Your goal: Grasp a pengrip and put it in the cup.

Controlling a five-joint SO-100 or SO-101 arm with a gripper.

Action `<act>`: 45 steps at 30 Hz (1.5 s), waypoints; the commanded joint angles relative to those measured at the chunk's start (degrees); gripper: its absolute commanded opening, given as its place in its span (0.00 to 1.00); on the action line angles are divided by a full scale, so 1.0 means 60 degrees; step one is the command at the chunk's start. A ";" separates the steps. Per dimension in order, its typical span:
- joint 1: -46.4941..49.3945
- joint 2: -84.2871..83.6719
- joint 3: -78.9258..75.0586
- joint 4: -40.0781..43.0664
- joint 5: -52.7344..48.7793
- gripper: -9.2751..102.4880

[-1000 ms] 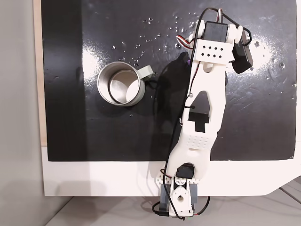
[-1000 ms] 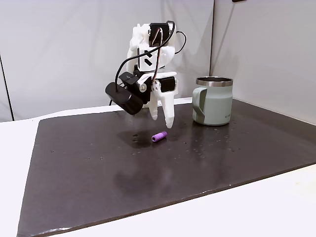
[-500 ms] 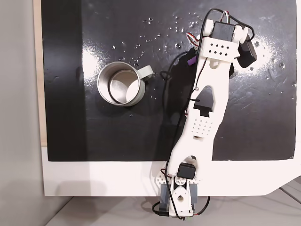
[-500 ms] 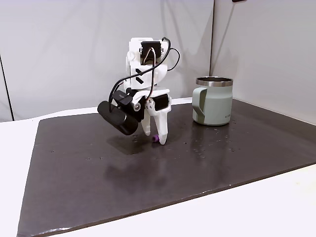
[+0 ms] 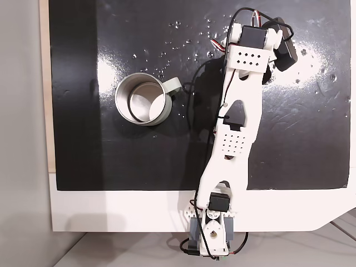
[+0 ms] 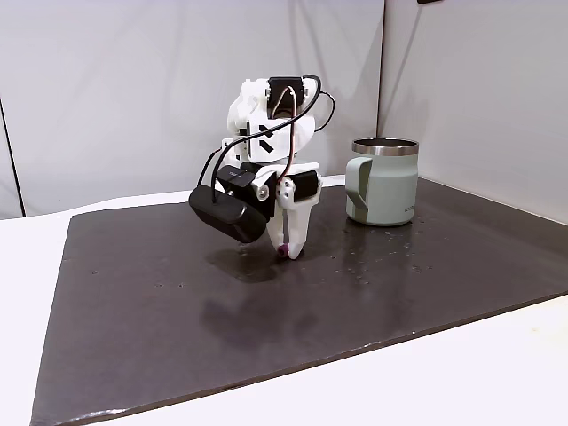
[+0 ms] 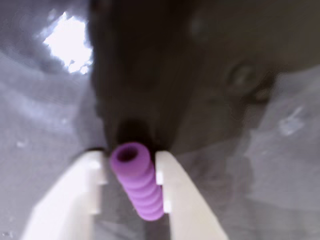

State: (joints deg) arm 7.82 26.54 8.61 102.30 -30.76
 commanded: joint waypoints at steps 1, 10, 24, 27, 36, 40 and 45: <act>-0.0249 0.0029 -0.0381 0.0088 0.0205 0.08; -0.0410 0.1714 -0.0381 0.0132 0.0410 0.08; -0.0073 0.8101 0.3530 0.0132 -0.1509 0.08; -0.0220 0.9404 0.4453 0.0132 -0.1802 0.08; -0.1641 1.1880 0.7046 0.0132 -0.0981 0.08; -0.2871 1.2261 0.7661 0.0132 0.0439 0.08; -0.4541 1.2187 0.7954 0.0132 0.2358 0.08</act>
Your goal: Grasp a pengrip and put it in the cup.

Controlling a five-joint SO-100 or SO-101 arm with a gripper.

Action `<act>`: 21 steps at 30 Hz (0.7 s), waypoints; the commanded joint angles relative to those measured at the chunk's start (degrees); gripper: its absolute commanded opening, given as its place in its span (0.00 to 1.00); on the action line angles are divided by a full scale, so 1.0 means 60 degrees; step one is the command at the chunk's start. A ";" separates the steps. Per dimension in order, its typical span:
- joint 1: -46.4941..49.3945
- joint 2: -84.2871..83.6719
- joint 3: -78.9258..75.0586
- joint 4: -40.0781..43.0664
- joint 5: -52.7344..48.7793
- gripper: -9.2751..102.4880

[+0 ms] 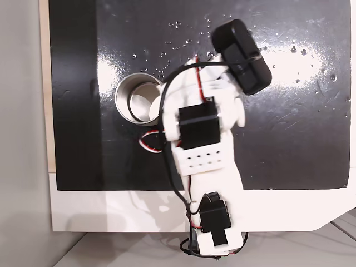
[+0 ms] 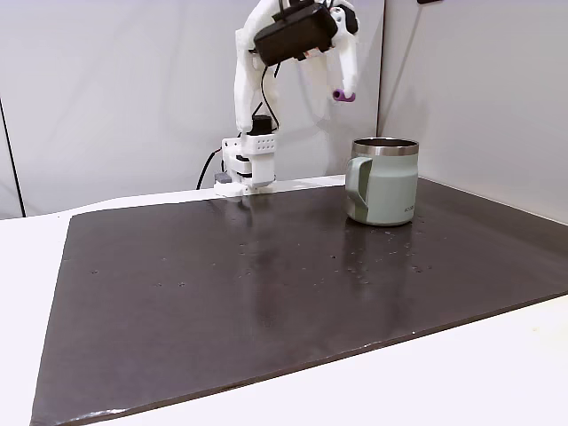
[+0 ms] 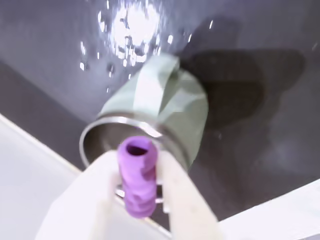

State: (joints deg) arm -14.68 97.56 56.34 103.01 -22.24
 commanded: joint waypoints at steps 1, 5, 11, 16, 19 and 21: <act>-0.1099 0.0278 0.0000 0.0015 0.1260 0.08; -0.2065 -0.0132 0.0000 0.0000 0.2285 0.08; -0.2329 -0.0513 0.0073 0.0000 0.2446 0.08; -0.2051 -0.0747 0.0088 -0.0015 0.2271 0.09; -0.2036 -0.0850 0.0088 -0.0015 0.2197 0.26; -0.2080 -0.0850 0.0088 -0.0015 0.2183 0.32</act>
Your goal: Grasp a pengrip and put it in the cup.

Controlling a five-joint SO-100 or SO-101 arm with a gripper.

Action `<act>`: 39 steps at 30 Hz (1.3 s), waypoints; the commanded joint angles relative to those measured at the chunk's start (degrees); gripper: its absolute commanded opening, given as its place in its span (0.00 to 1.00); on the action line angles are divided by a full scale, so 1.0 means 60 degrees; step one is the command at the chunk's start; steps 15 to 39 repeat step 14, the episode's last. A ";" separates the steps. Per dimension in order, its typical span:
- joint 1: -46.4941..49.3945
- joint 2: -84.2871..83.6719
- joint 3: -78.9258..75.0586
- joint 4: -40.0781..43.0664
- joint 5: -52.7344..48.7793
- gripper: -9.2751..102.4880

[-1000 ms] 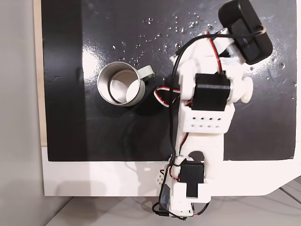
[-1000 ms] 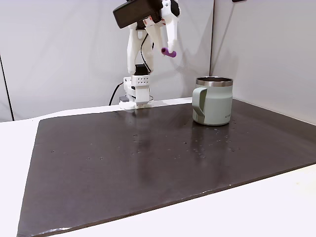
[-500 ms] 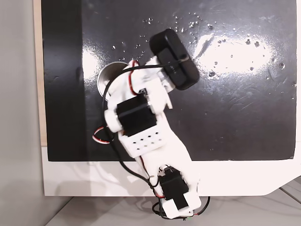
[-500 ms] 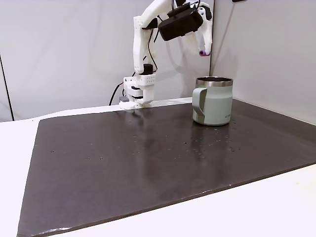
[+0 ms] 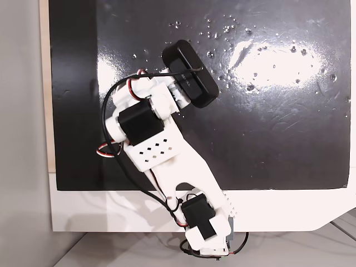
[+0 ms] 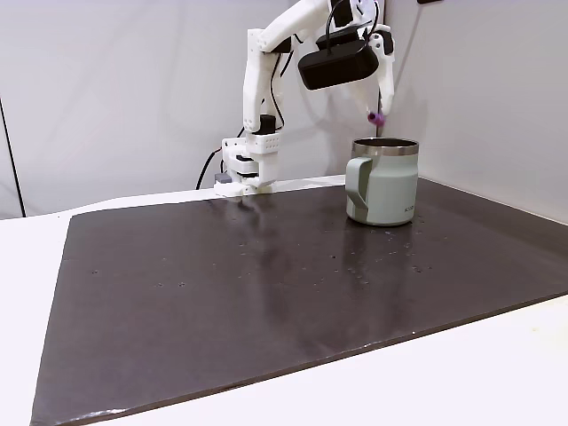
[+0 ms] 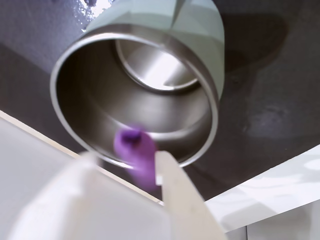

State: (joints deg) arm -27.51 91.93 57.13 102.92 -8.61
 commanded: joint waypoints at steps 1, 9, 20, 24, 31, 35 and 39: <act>0.0044 0.0088 -0.0044 0.0000 -0.0088 0.34; 0.0088 0.0088 -0.0015 0.0015 -0.0132 0.39; 0.0132 0.0132 -0.0015 0.0015 -0.0220 0.38; 0.0132 0.0132 -0.0015 0.0015 -0.0220 0.38; 0.0132 0.0132 -0.0015 0.0015 -0.0220 0.38; 0.0132 0.0132 -0.0015 0.0015 -0.0220 0.38; 0.0132 0.0132 -0.0015 0.0015 -0.0220 0.38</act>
